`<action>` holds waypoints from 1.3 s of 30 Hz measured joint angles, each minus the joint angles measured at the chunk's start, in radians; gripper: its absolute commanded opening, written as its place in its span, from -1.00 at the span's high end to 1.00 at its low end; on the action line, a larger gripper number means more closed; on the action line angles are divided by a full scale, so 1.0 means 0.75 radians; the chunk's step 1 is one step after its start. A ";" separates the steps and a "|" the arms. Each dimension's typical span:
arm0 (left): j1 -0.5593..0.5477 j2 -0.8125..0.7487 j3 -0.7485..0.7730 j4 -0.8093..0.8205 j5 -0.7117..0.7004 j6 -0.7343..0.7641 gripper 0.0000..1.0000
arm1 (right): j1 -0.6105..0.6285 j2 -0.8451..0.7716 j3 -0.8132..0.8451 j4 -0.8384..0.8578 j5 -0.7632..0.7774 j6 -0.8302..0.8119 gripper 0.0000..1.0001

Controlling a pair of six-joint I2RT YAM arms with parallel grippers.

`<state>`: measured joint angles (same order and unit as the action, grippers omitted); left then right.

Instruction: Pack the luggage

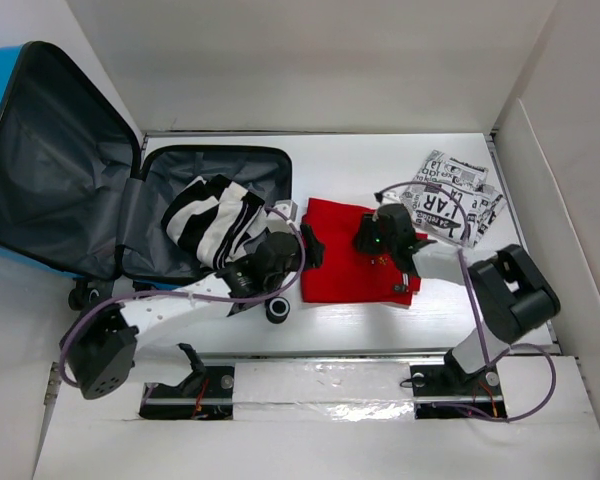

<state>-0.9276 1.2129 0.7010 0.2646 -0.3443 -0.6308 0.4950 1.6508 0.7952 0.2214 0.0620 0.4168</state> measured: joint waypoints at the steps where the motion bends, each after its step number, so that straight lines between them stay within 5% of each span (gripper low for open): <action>1: 0.000 0.034 0.005 -0.008 0.002 0.000 -0.04 | -0.023 -0.036 -0.057 0.036 -0.015 0.003 0.20; 10: 0.000 0.271 0.159 -0.172 -0.018 0.001 -0.17 | -0.177 -0.360 -0.310 0.023 -0.102 0.011 -0.08; 15: 0.000 0.248 0.179 -0.209 -0.057 0.008 -0.35 | -0.004 -0.540 -0.398 0.002 -0.101 0.036 -0.10; 20: 0.032 0.274 0.285 -0.243 -0.048 0.027 -0.37 | 0.136 -0.412 -0.411 0.070 -0.143 0.114 0.03; 25: 0.074 0.386 0.384 -0.261 0.005 0.054 -0.39 | -0.015 -0.345 -0.536 0.296 -0.285 0.279 0.05; 31: 0.076 0.520 0.433 -0.301 0.070 0.073 -0.42 | -0.112 -0.577 -0.747 0.344 -0.277 0.415 0.03; 39: 0.079 0.697 0.497 -0.303 0.159 0.061 -0.51 | -0.111 -1.002 -0.738 -0.017 -0.200 0.352 -0.57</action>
<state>-0.8684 1.7359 1.0737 0.0372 -0.2249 -0.5854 0.4118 0.8993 0.2420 0.2085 -0.0879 0.6807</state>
